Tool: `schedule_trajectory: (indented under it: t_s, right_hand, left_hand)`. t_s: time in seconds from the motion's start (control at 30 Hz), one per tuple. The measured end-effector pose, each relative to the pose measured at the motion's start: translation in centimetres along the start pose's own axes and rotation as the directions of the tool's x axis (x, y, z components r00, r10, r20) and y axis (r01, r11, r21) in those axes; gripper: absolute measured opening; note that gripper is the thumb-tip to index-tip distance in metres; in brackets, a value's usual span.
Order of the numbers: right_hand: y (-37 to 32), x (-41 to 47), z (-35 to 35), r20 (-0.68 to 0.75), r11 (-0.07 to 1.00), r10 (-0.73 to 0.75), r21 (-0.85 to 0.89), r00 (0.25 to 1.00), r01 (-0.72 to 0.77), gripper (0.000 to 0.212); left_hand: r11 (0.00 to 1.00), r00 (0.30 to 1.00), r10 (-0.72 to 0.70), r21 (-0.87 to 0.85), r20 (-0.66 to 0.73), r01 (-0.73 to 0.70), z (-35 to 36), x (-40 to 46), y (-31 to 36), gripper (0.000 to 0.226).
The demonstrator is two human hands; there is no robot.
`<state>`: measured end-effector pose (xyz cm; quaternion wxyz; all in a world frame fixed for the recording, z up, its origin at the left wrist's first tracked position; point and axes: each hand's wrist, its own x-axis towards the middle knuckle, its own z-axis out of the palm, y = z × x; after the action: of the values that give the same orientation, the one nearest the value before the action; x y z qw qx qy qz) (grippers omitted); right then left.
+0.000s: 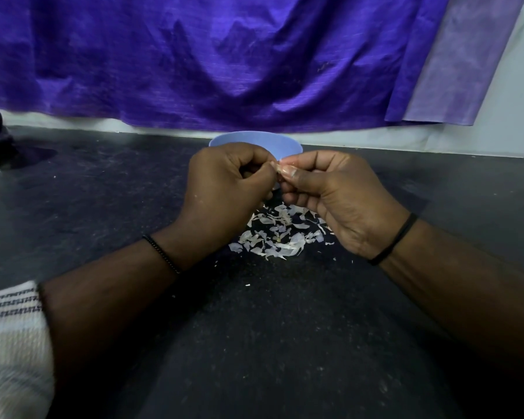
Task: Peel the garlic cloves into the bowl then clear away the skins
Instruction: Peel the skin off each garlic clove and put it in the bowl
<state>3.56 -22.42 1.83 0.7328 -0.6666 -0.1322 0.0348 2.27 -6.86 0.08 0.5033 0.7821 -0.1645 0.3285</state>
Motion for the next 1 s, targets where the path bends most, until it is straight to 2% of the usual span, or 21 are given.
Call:
schedule_trajectory:
  t_s: [0.17, 0.3, 0.6, 1.0]
  right_hand:
    - [0.22, -0.05, 0.02, 0.011, 0.999, 0.006, 0.049, 1.000, -0.007, 0.010]
    - [0.29, -0.02, 0.13, 0.022, 0.993, 0.026, 0.117, 0.999, -0.029, 0.008]
    - [0.24, 0.30, -0.28, 0.041, 0.992, 0.046, 0.116, 0.998, -0.051, 0.024]
    - [0.02, 0.33, -0.85, 0.106, 0.982, -0.078, -0.161, 0.991, 0.095, 0.032]
  left_hand:
    - [0.997, 0.998, -0.068, -0.023, 0.001, 0.068, 0.29, 0.05, -0.33, 0.014]
    - [0.997, 0.997, -0.075, 0.022, 0.025, 0.075, 0.38, 0.11, -0.59, 0.016]
    - [0.994, 0.994, -0.074, 0.081, 0.084, 0.067, 0.36, 0.14, -0.65, 0.020]
    - [0.994, 0.989, -0.084, 0.074, 0.118, 0.076, 0.22, 0.08, -0.45, 0.015]
